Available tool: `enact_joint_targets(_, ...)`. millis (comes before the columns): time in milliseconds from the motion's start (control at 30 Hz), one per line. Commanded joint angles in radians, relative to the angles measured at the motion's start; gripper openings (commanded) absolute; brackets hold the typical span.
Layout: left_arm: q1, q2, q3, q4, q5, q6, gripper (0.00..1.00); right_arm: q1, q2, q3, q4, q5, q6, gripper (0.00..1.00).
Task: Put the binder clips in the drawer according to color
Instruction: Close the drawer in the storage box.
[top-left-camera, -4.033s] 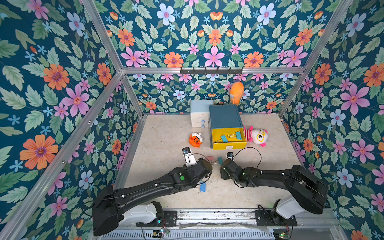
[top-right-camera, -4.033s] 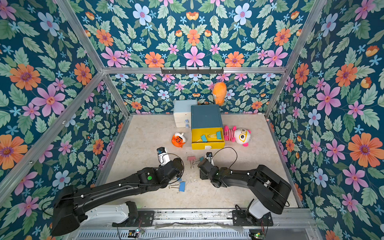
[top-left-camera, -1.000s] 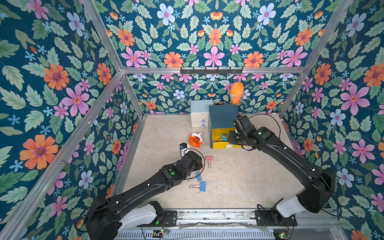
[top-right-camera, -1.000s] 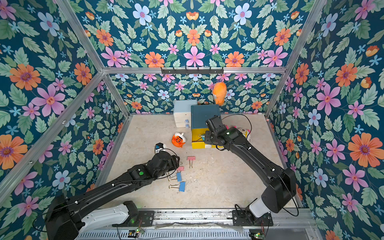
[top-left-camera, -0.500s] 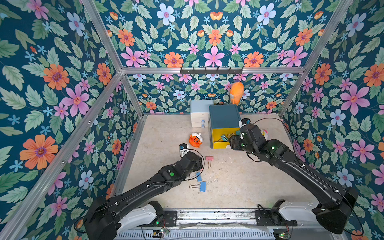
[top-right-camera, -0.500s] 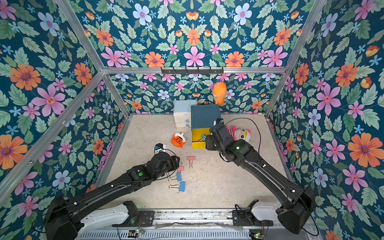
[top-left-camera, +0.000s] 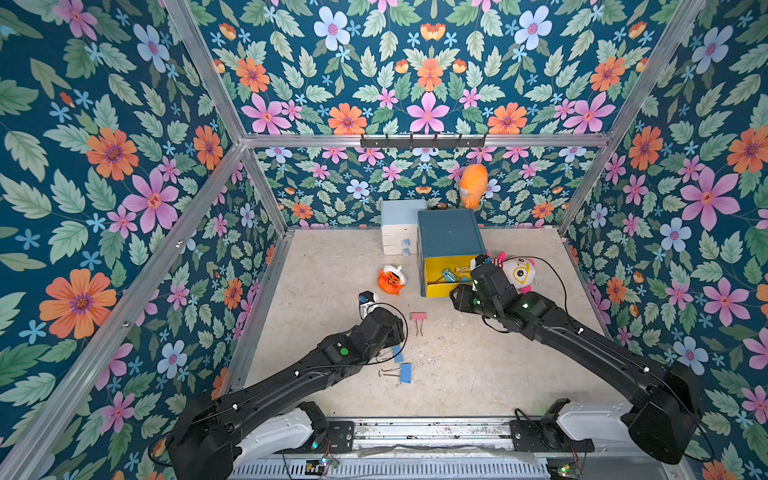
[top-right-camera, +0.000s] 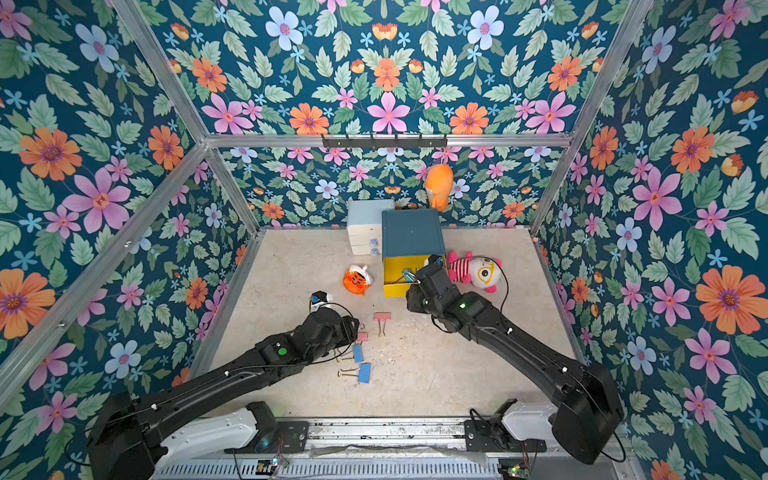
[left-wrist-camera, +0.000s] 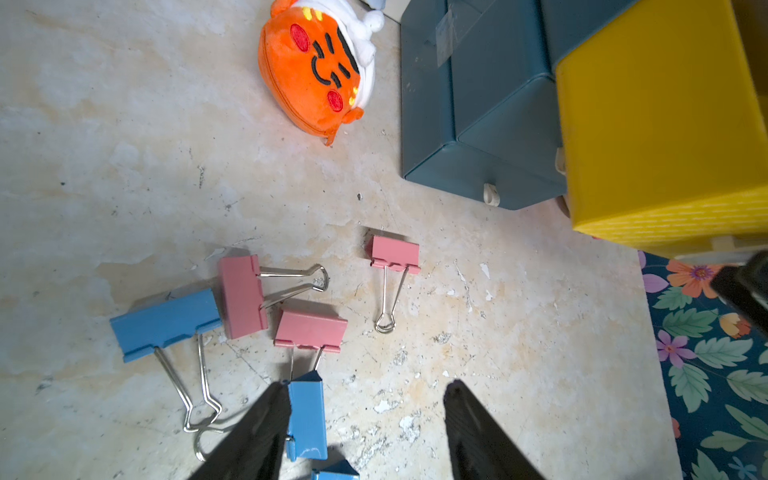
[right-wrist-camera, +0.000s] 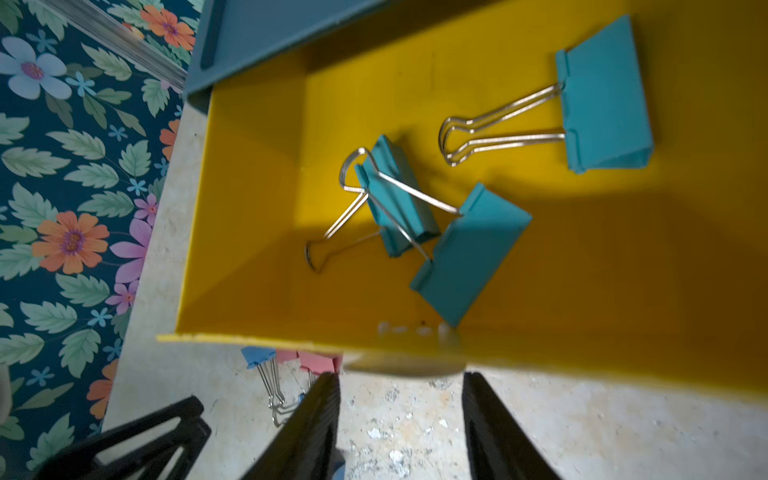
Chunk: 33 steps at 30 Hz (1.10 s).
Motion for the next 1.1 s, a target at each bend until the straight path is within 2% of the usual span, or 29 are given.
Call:
enact_joint_targets(0, 0.000, 0.001, -0.001, 0.018, -0.006, 0.012, 0.65, -0.027, 0.040, 0.044, 0.060, -0.026, -0.029, 0.50)
enact_joint_targets(533, 0.001, -0.018, 0.008, 0.001, -0.012, 0.013, 0.64, -0.095, 0.210, 0.184, 0.126, -0.021, -0.076, 0.41)
enact_joint_targets(800, 0.001, -0.025, 0.010, -0.005, -0.012, 0.012, 0.65, -0.097, 0.262, 0.207, 0.145, 0.006, -0.058, 0.42)
enact_joint_targets(1067, 0.000, -0.029, 0.009, -0.009, -0.014, 0.011, 0.65, -0.100, 0.256, 0.216, 0.137, 0.003, -0.047, 0.49)
